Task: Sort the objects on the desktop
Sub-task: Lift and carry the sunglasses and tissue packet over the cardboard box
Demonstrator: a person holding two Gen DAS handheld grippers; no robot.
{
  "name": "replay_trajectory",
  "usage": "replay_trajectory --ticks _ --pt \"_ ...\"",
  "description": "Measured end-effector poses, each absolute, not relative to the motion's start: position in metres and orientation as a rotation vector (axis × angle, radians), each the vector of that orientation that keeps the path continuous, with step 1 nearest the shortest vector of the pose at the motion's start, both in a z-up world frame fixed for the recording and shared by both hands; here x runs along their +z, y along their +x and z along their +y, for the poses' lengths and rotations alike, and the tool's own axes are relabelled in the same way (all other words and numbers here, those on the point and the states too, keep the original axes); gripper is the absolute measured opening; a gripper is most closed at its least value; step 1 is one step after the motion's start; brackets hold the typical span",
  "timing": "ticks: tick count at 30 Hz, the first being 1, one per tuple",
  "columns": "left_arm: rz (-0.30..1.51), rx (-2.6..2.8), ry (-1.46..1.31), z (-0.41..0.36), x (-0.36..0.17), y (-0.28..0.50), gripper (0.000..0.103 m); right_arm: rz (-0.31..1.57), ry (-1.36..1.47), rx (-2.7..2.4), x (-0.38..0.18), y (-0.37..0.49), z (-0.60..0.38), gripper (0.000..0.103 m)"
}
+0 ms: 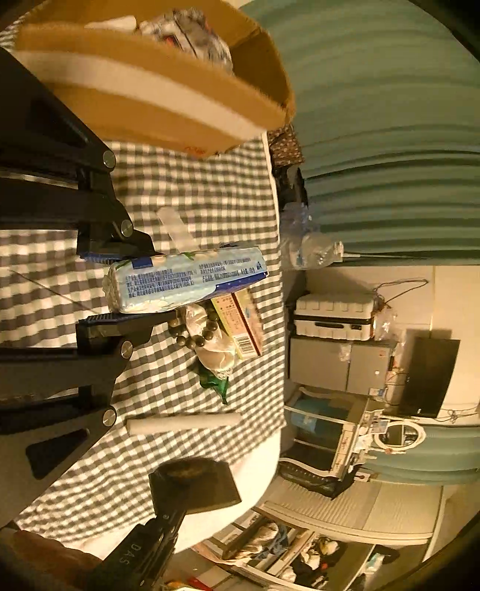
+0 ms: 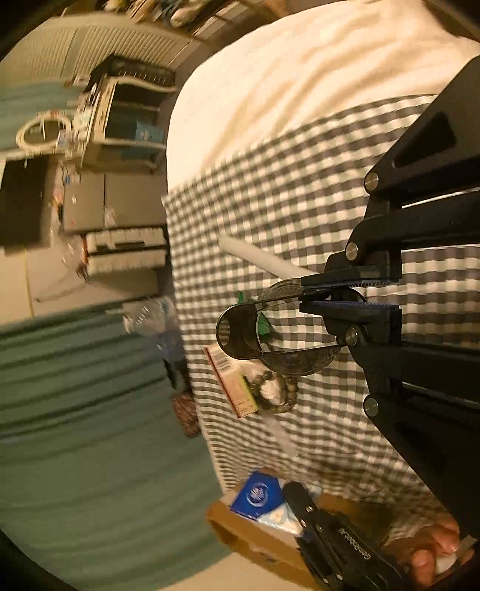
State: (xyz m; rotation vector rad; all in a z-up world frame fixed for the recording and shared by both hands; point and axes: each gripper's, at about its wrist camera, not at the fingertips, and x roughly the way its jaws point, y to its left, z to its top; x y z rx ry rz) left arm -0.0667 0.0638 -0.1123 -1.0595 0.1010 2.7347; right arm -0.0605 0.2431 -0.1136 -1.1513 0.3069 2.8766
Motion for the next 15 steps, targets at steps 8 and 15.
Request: replay_trajectory --ticks 8,15 --pt "0.039 2.787 -1.009 0.041 -0.079 -0.027 0.021 0.274 -1.009 2.895 -0.052 -0.013 0.228 0.006" --pt "0.025 2.831 -0.916 0.029 -0.043 0.002 0.021 0.258 -0.86 2.918 -0.005 0.023 0.213 0.006"
